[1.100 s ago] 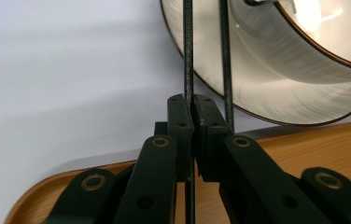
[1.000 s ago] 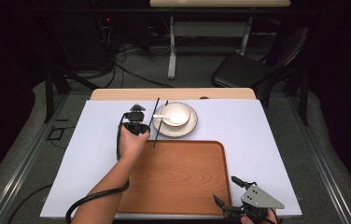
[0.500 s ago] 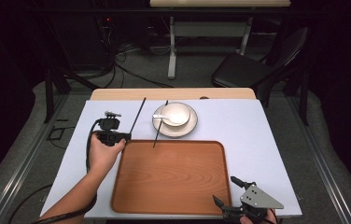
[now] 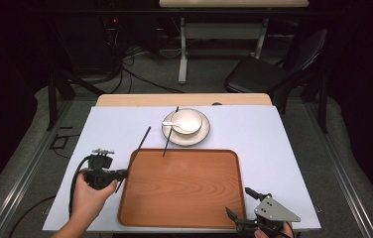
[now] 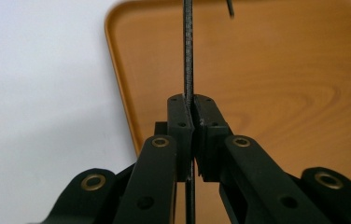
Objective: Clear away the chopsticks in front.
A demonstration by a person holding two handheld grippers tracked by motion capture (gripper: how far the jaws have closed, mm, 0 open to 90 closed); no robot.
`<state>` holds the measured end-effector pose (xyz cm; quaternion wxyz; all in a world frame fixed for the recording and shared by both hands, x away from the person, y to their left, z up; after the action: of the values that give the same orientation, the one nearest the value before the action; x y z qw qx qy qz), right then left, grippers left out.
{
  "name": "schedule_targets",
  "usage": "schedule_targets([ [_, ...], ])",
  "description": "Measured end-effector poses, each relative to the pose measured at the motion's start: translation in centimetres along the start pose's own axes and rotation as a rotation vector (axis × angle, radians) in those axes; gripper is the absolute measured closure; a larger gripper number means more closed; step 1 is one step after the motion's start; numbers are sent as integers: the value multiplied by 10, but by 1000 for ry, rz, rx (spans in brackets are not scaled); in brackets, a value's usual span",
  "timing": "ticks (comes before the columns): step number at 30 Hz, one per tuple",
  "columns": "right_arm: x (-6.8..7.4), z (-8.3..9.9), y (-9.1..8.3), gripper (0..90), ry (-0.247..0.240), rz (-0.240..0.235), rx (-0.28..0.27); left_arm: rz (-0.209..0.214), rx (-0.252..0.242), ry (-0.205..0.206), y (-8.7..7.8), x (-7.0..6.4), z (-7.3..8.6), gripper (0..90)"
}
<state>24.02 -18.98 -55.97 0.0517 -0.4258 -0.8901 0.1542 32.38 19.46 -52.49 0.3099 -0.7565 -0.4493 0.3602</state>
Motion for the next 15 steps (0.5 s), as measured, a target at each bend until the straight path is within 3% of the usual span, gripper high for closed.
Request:
schedule_targets([
  [8,0,0,0,144,5,5,1,7,66,-35,12,1,35,861],
  [15,0,0,0,144,5,3,0,-1,118,-36,26,0,42,861],
])
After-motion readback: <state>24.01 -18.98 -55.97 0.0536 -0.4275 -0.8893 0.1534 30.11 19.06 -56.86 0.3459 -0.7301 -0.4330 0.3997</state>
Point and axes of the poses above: each handheld gripper's, and its own axes: y roughly forward along the jaws, z roughly out of its underside, x roughly to its left, the point moved 6 cm from there along y, roughly forward along the jaws, and after that the axes turned 2 degrees about -x, right-handed, at the moved point
